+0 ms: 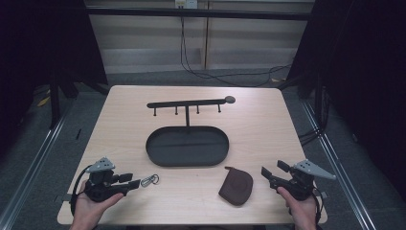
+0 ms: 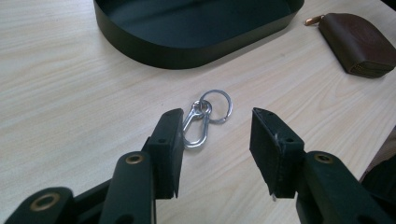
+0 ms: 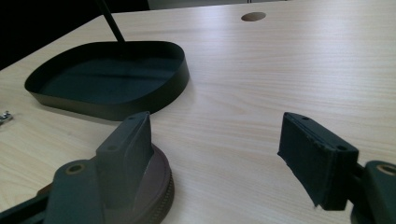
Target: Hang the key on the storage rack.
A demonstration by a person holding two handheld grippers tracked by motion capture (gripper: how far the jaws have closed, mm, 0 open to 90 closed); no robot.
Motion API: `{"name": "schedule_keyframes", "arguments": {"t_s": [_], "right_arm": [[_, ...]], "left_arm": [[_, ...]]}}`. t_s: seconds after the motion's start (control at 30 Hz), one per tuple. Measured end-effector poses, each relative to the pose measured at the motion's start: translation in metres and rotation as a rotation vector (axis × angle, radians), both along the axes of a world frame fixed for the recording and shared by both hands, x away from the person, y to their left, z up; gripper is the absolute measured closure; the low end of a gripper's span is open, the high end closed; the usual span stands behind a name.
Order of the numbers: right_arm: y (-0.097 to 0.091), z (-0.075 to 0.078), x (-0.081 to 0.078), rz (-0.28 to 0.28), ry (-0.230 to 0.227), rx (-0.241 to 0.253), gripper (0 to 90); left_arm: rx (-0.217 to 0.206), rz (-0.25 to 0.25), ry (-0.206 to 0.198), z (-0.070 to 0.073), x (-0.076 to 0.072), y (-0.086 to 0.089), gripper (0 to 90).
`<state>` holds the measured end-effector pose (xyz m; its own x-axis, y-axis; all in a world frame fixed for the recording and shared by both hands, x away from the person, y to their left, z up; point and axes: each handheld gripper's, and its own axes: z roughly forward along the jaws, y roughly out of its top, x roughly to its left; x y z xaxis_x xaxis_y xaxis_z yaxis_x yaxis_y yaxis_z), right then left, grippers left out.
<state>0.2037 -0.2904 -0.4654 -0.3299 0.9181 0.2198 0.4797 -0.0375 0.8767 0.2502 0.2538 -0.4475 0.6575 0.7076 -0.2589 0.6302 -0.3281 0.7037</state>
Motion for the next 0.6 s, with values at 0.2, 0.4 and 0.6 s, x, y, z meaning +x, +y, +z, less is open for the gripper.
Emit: {"name": "schedule_keyframes", "arguments": {"t_s": [0.2,0.4,0.6], "right_arm": [[0.003,-0.002,0.004,0.059,0.078,0.021,27.2],[0.004,-0.001,0.004,0.053,0.082,0.002,25.4],[0.0,-0.002,0.003,0.068,0.088,0.021,24.8]], "left_arm": [[0.056,-0.041,0.006,0.005,0.006,-0.011,57.3],[0.064,-0.068,0.009,0.011,0.014,-0.016,60.2],[0.134,-0.128,0.026,0.015,0.023,-0.031,63.5]]}}
